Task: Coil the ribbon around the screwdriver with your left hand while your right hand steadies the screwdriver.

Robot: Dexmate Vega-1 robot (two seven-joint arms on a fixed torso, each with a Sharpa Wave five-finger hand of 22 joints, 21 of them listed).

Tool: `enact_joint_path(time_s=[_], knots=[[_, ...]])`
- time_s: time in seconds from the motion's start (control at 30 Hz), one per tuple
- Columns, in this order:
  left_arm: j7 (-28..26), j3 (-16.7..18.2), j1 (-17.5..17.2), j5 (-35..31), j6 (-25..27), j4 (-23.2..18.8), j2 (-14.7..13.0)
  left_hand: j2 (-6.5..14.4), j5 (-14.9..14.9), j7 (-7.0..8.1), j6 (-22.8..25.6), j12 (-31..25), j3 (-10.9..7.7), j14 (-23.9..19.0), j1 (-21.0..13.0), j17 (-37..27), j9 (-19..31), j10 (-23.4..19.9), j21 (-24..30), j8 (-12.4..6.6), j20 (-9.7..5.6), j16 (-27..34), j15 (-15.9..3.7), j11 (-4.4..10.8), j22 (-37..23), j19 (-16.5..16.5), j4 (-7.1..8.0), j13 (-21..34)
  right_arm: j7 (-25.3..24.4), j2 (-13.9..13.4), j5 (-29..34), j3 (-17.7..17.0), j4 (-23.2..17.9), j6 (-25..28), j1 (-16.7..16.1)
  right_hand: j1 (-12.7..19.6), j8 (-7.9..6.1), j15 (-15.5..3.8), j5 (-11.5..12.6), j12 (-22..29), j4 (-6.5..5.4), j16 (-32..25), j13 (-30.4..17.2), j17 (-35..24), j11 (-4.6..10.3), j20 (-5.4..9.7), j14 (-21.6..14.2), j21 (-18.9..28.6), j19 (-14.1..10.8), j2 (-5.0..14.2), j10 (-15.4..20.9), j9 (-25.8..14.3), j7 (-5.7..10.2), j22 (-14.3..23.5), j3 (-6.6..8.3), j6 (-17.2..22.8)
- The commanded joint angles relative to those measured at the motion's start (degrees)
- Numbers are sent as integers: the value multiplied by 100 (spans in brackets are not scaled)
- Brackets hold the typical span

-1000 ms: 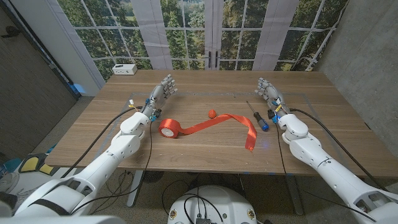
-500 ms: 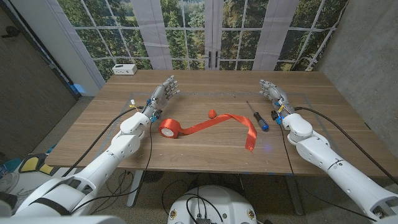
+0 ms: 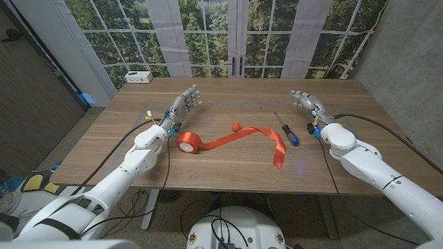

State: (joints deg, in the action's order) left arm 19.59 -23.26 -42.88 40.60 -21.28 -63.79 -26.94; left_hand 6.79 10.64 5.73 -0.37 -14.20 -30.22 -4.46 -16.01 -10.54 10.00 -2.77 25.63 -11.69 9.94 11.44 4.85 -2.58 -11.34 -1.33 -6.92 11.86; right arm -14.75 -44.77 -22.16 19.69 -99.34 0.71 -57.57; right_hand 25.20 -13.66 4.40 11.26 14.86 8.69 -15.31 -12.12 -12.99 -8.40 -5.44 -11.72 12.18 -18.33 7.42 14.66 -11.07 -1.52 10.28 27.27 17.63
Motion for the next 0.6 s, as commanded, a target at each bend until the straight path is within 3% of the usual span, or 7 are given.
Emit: enact_joint_path(time_s=[0.03, 0.23, 0.33, 0.4, 0.5, 0.6], knots=[[156, -23, 108, 35, 18, 171, 51, 14, 2, 13, 50, 20, -18, -16, 62, -27, 33, 19, 1, -10, 71, 18, 35, -49, -9, -1, 28, 24, -59, -605, 249, -28, -864, 1270, -135, 11, -20, -3, 57, 56, -32, -53, -19, -34, 6, -9, -81, 46, -65, 84, 91, -7, 5, 8, 6, 80], [239, -38, 176, 48, 32, 283, 87, 14, 2, 14, 53, 21, -19, -17, 70, -28, 34, 15, -3, -2, 81, 16, 44, -54, -11, 3, 30, 25, -53, -838, 299, -35, -1229, 1800, -163, 15, -20, -36, 63, 67, -52, -73, -18, -47, 29, 3, -120, 54, -96, 131, 146, -8, 13, 9, 9, 129], [259, -43, 208, 39, 16, 335, 107, 15, 2, 14, 57, 23, -20, -18, 72, -28, 34, 16, -5, -1, 84, 16, 51, -53, -11, 6, 31, 26, 49, -860, 170, -115, -1221, 1678, -236, 15, -35, -35, 67, 69, -63, -95, -18, -54, 29, -7, -170, 59, -119, 149, 168, -9, 10, 9, 6, 196], [280, -49, 237, 38, 18, 381, 124, 16, 2, 13, 58, 24, -21, -20, 74, -29, 34, 18, -6, 1, 86, 17, 47, -55, -12, 6, 32, 26, -86, -989, 291, -72, -1478, 2142, -220, 13, -35, -39, 67, 67, -67, -100, -18, -57, 25, -7, -180, 59, -121, 152, 172, -9, -1, 9, 3, 210], [367, -54, 285, 57, 14, 475, 149, 19, 4, 14, 55, 25, -24, -19, 77, -29, 35, 16, -8, 8, 88, 15, 48, -49, -13, 8, 33, 27, -96, -1039, 280, -92, -1569, 2250, -245, 7, -29, -32, 68, 69, -79, -111, -18, -65, 7, -10, -201, 61, -134, 164, 192, -9, -16, 9, -2, 226], [399, -60, 317, 48, -6, 536, 167, 20, 4, 7, 56, 27, -25, -27, 80, -30, 35, 18, -9, 10, 91, 18, 52, -52, -13, 9, 35, 27, -157, -1150, 389, -23, -1793, 2680, -185, 5, -30, -34, 69, 72, -84, -114, -18, -68, -10, -13, -207, 64, -146, 167, 208, -9, -19, 10, -6, 245]])
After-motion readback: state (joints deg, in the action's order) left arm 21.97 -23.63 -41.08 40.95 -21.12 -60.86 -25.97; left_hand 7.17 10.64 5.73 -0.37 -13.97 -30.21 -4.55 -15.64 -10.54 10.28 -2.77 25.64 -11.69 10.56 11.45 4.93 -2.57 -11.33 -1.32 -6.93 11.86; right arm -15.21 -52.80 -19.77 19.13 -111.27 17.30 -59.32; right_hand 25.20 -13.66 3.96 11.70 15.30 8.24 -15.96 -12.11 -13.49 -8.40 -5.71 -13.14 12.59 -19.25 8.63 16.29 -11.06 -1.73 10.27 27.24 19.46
